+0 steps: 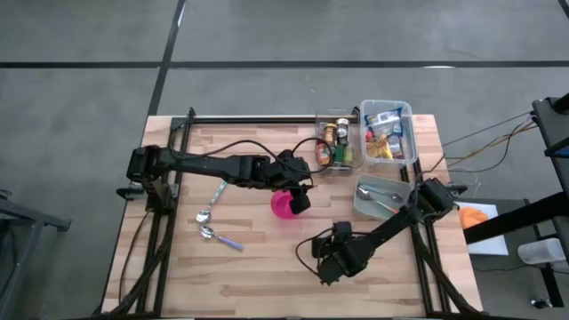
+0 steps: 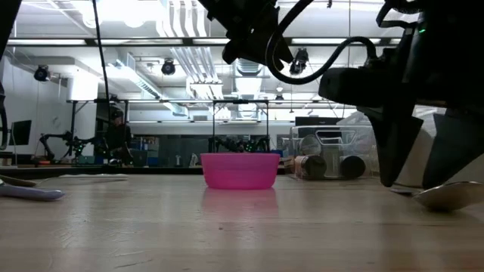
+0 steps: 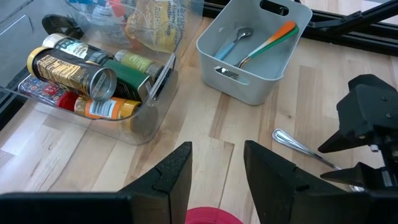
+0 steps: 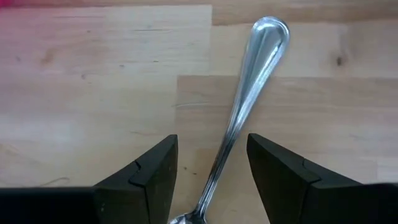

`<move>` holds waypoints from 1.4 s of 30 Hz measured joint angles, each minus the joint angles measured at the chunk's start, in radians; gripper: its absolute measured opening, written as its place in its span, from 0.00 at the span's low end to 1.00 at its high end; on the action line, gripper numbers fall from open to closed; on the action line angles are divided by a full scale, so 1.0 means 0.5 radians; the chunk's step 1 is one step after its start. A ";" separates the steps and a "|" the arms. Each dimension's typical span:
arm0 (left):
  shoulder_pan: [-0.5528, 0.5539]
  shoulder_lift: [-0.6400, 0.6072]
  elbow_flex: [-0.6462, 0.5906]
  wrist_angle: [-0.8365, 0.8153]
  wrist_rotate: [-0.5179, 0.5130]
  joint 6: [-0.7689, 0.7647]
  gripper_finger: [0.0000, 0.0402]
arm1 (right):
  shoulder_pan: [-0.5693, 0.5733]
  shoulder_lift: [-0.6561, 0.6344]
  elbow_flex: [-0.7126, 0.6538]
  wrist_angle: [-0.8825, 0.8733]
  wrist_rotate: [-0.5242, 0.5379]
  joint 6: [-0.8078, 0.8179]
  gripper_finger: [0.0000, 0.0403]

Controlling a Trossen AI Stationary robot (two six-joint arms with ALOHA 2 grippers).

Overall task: Pick & Place Food Item
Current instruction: Put the silver spoon into the gray bin

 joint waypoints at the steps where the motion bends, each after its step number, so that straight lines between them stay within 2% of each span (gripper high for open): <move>1: 0.000 0.000 0.000 0.000 0.000 0.000 0.36 | 0.000 0.000 -0.003 0.001 -0.009 0.017 0.48; 24: 0.000 0.000 0.000 0.000 0.000 0.000 0.36 | -0.036 0.011 -0.027 0.009 -0.076 0.064 0.46; 35: 0.000 0.000 0.000 0.000 0.000 0.000 0.37 | -0.036 0.011 -0.048 -0.014 -0.080 0.065 0.16; 38: 0.000 0.000 0.000 0.000 0.000 0.001 0.36 | -0.036 0.011 -0.052 -0.012 -0.077 0.065 0.11; 42: 0.000 0.000 0.000 0.000 0.000 0.000 0.36 | -0.036 0.011 -0.056 -0.012 -0.068 0.063 0.11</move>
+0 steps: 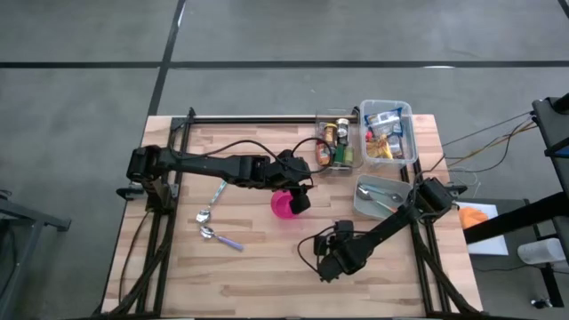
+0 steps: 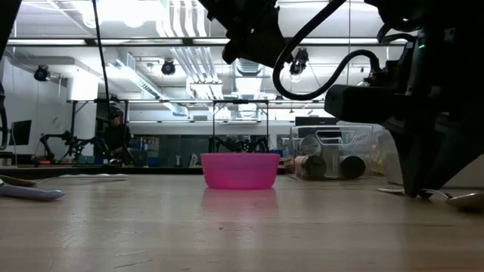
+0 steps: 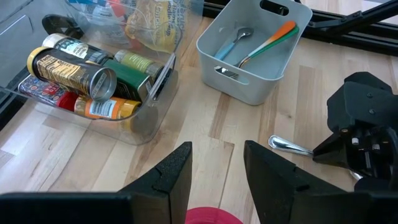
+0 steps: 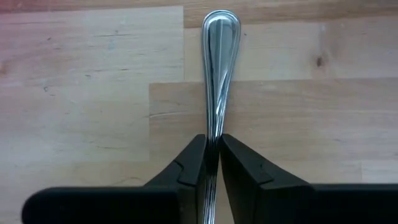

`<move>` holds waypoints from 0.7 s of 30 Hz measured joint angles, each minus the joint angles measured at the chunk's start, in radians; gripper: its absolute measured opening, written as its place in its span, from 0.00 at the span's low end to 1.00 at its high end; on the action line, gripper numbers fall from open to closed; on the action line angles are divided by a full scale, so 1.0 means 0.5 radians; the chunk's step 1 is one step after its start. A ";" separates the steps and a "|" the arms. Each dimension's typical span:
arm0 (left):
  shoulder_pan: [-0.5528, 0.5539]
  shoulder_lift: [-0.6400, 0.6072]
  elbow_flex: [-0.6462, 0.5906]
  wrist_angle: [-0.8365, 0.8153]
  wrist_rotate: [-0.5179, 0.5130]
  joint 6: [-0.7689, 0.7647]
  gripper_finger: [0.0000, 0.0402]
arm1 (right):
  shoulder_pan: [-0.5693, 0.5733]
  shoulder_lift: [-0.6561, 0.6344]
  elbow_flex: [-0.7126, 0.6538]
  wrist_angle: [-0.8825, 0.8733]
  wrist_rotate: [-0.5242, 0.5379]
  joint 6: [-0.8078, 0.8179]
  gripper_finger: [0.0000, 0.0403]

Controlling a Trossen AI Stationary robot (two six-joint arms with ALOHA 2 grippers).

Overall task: Pick & Place Food Item
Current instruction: Put the silver spoon into the gray bin

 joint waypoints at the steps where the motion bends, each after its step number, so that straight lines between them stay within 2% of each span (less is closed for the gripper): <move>1: 0.000 0.000 0.000 -0.001 0.000 0.000 0.36 | 0.000 0.000 -0.001 0.000 0.004 -0.002 0.11; 13: 0.001 0.000 0.000 0.000 0.000 0.000 0.36 | 0.000 0.000 0.004 -0.019 0.054 -0.019 0.10; 21: 0.000 0.000 0.000 0.000 0.000 0.000 0.36 | 0.001 -0.017 0.066 -0.183 0.090 -0.021 0.10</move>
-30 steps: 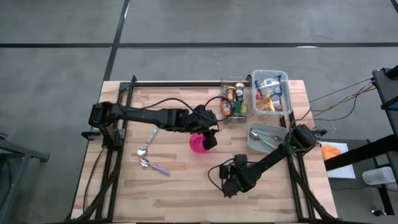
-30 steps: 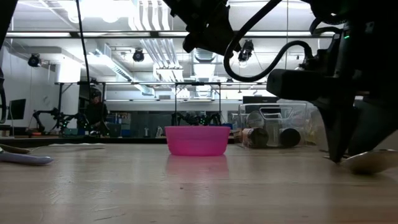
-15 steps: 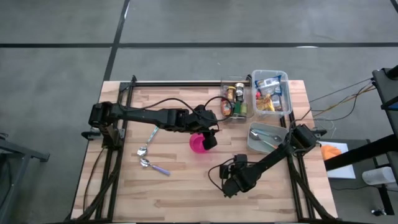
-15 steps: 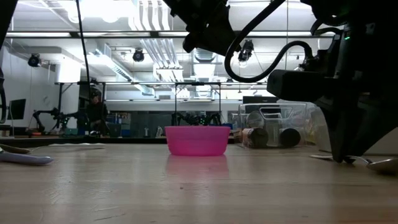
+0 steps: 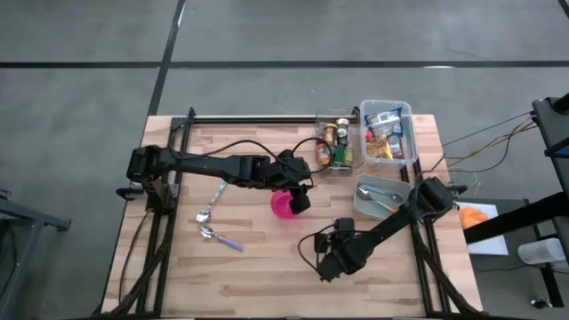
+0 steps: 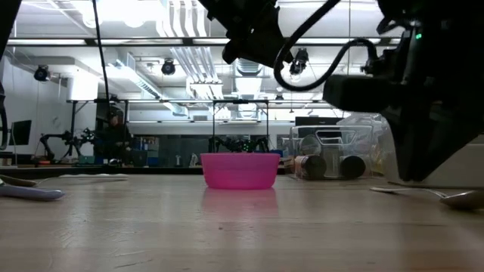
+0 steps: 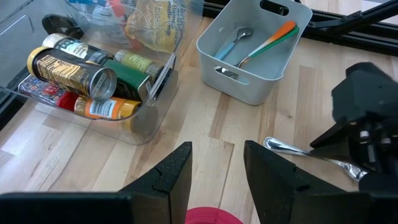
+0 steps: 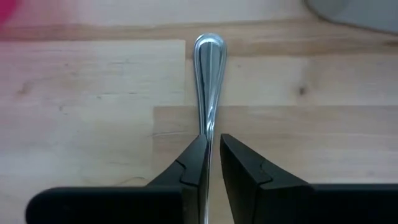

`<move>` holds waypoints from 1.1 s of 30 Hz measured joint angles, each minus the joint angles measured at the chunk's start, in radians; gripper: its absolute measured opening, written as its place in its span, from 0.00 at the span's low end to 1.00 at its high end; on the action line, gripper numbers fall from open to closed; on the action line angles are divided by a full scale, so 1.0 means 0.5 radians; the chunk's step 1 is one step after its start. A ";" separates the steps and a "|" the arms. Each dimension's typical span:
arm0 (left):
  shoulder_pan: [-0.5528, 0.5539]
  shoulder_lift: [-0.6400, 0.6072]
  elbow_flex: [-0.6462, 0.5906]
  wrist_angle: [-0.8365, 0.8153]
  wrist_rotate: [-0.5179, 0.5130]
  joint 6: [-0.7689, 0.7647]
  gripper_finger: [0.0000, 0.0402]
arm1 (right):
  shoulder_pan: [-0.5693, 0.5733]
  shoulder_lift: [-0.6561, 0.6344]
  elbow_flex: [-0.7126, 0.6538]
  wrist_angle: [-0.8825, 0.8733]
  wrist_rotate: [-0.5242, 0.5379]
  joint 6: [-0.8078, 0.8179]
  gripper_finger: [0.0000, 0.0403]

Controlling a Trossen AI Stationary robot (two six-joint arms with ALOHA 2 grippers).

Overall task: Pick & Place Food Item
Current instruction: Put the silver spoon into the gray bin

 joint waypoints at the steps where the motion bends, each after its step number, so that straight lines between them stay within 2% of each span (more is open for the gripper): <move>1: 0.000 0.000 0.000 0.000 0.000 0.000 0.36 | 0.000 -0.004 0.020 -0.038 0.009 -0.001 0.10; 8: 0.000 0.000 0.000 0.000 0.000 0.000 0.36 | 0.014 -0.022 0.142 -0.263 0.065 -0.009 0.10; 19: 0.000 0.000 0.000 0.000 0.000 0.000 0.36 | 0.014 -0.016 0.104 -0.096 0.074 -0.015 0.10; 33: 0.000 0.000 0.000 0.000 0.000 0.000 0.36 | 0.014 -0.013 0.075 -0.064 0.083 -0.013 0.11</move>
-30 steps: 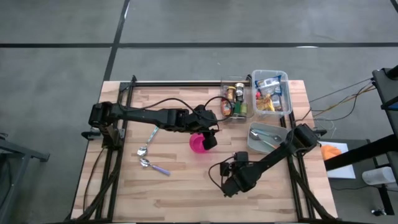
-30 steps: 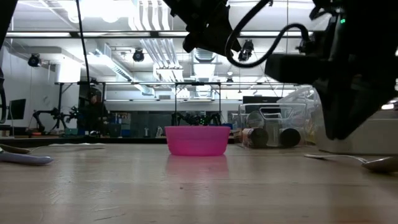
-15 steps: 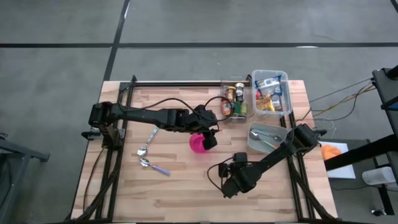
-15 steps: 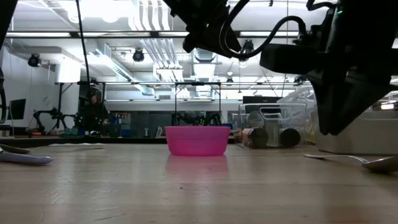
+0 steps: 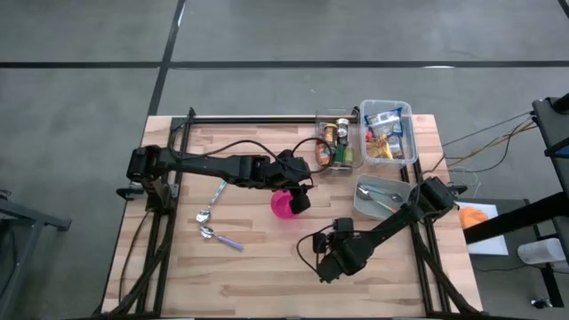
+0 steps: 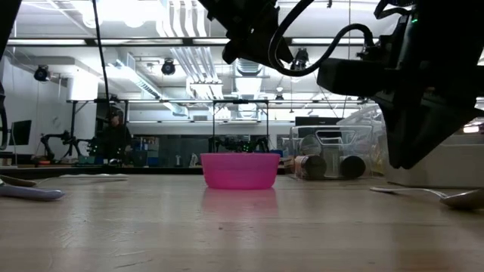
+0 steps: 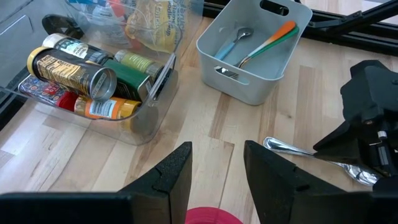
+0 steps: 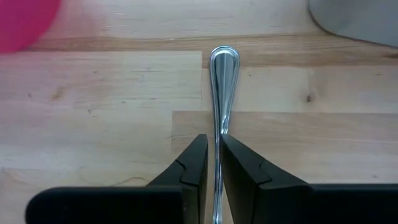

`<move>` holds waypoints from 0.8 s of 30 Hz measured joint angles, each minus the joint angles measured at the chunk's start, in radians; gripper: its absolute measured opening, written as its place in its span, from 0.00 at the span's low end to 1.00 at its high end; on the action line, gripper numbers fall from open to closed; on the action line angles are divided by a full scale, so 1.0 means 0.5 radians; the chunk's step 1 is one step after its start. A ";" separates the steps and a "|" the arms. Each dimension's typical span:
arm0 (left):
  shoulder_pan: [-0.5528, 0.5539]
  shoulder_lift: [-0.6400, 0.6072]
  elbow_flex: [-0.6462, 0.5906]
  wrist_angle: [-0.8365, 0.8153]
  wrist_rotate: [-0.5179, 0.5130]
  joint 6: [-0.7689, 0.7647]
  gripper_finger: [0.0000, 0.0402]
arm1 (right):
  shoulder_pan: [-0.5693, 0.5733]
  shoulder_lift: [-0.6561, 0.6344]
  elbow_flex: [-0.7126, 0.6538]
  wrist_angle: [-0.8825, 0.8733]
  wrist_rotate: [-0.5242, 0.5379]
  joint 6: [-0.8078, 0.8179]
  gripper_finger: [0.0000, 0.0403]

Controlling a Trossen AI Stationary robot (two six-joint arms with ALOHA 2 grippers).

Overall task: Pick & Place Food Item
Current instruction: Put the silver spoon into the gray bin

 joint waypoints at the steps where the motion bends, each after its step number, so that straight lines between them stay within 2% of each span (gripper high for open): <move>1: 0.001 0.000 0.000 0.000 0.000 -0.001 0.36 | 0.000 0.000 -0.004 0.003 0.000 0.007 0.11; 9: 0.000 0.000 0.000 0.000 0.000 -0.001 0.36 | 0.001 0.000 -0.028 0.022 0.000 0.083 0.13; 19: 0.001 0.000 0.000 0.001 0.000 -0.001 0.36 | 0.003 0.001 -0.078 0.125 -0.015 0.072 0.41; 24: 0.000 0.000 0.000 0.000 0.000 -0.001 0.36 | 0.004 0.001 -0.126 0.202 -0.022 0.040 0.43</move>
